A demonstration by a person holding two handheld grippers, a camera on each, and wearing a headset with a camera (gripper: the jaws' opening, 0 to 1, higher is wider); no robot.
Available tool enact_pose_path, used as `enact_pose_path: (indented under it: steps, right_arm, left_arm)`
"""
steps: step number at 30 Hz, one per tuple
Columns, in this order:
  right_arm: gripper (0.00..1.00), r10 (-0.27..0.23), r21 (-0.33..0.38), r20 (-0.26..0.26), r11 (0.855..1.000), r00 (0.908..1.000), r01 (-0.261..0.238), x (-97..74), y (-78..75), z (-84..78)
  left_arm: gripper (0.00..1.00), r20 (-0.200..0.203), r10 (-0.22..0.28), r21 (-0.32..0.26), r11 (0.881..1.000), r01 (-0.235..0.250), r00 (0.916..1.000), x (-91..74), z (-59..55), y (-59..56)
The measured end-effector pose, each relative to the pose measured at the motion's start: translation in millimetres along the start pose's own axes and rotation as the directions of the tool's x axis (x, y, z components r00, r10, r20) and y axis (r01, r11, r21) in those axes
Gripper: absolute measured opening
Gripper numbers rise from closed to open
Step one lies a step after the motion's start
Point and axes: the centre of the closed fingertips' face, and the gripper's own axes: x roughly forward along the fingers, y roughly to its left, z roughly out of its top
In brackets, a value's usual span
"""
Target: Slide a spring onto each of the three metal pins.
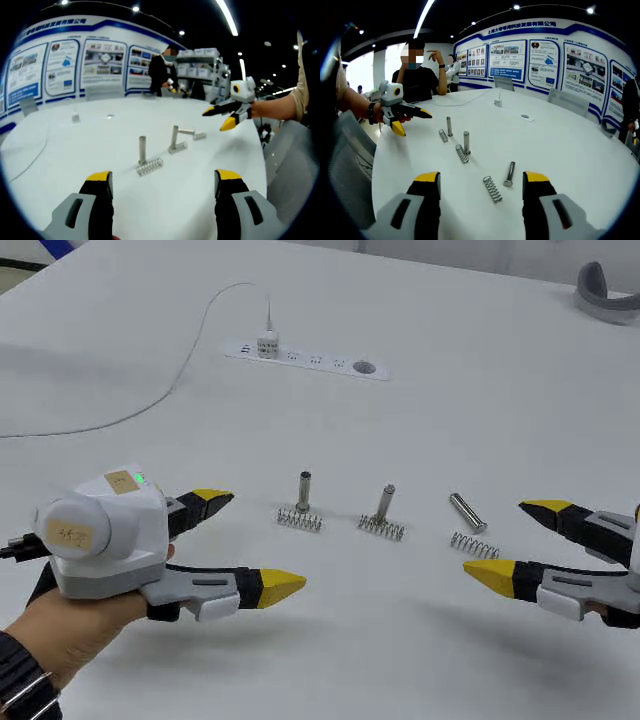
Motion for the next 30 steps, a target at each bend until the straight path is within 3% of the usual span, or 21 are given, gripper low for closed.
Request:
enact_pose_path:
  steps: [12,30]
  right_arm:
    - [0.67,-0.004,-0.019,-0.008,1.0,1.0,0.004,-0.3,-5.0,4.8]
    - [0.62,-0.032,-0.042,-0.021,0.999,0.9993,0.031,8.1,-24.8,21.7]
  left_arm:
    - [0.84,0.002,0.004,-0.003,1.0,-0.004,1.0,-1.1,-0.4,0.5]
    - [0.83,0.0,0.002,-0.008,1.0,-0.002,1.0,-0.3,-0.5,-0.4]
